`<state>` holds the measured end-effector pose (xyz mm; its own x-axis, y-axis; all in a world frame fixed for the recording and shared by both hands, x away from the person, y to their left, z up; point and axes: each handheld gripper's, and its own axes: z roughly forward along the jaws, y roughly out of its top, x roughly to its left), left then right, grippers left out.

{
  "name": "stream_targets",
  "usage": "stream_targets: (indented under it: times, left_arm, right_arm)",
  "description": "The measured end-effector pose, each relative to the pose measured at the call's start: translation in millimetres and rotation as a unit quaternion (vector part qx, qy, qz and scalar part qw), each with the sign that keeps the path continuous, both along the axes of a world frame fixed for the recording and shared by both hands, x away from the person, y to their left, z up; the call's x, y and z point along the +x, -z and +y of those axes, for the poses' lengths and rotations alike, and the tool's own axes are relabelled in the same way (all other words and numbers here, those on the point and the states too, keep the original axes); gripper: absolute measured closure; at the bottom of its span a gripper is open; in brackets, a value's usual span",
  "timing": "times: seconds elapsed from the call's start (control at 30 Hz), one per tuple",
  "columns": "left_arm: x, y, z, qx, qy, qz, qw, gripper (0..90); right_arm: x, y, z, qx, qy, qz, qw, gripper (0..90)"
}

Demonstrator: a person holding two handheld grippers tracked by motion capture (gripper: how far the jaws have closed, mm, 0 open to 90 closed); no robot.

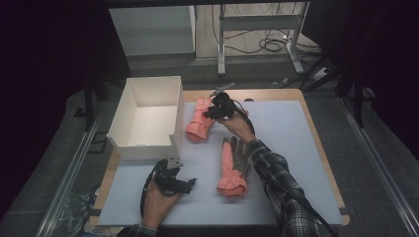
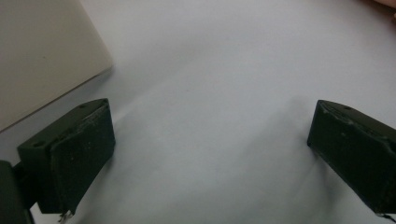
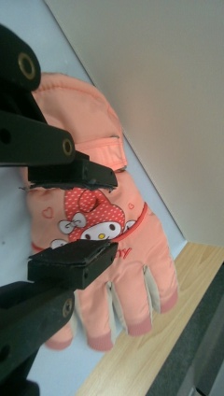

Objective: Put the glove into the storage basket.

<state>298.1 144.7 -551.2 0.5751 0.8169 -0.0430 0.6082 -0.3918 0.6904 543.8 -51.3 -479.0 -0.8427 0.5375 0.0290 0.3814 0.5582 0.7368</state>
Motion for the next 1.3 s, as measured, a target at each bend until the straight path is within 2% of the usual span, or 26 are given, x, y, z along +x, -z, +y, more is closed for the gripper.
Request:
stream_targets:
  times: [0.13, 0.3, 0.4, 0.53, 0.57, 0.67, 0.77, 1.0, 1.3]
  left_arm:
    - [0.0, 0.0, 0.0, 0.0, 0.0, 0.0, 1.0, 0.6]
    - [0.0, 0.0, 0.0, 0.0, 0.0, 0.0, 1.0, 0.6]
    - [0.0, 0.0, 0.0, 0.0, 0.0, 0.0, 1.0, 0.6]
    - [0.0, 0.0, 0.0, 0.0, 0.0, 0.0, 1.0, 0.6]
    - [0.0, 0.0, 0.0, 0.0, 0.0, 0.0, 1.0, 0.6]
    - [0.0, 0.0, 0.0, 0.0, 0.0, 0.0, 1.0, 0.6]
    - [0.0, 0.0, 0.0, 0.0, 0.0, 0.0, 1.0, 0.6]
    - [0.0, 0.0, 0.0, 0.0, 0.0, 0.0, 1.0, 0.6]
    - [-0.1, 0.0, 0.0, 0.0, 0.0, 0.0, 1.0, 0.6]
  right_arm:
    - [5.1, 9.1, 10.5, -0.022, 0.006, 0.005, 0.9997, 59.4]
    - [11.4, 19.6, 15.3, -0.032, 0.008, 0.017, 0.9993, 60.6]
    - [13.9, 25.4, 16.9, -0.042, 0.01, 0.028, 0.9987, 66.5]
    - [15.3, 28.9, 17.5, -0.04, 0.015, 0.036, 0.9985, 73.3]
    - [16.1, 30.0, 16.8, -0.038, 0.014, 0.045, 0.9982, 81.8]
    - [15.8, 30.2, 16.6, -0.037, 0.018, 0.05, 0.9979, 88.0]
    - [14.0, 27.9, 16.7, -0.04, 0.022, 0.048, 0.9978, 89.6]
    - [8.2, 10.8, 13.4, -0.041, 0.021, 0.033, 0.9984, 89.7]
    - [-6.9, -12.3, 7.3, -0.021, 0.002, 0.024, 0.9995, 89.7]
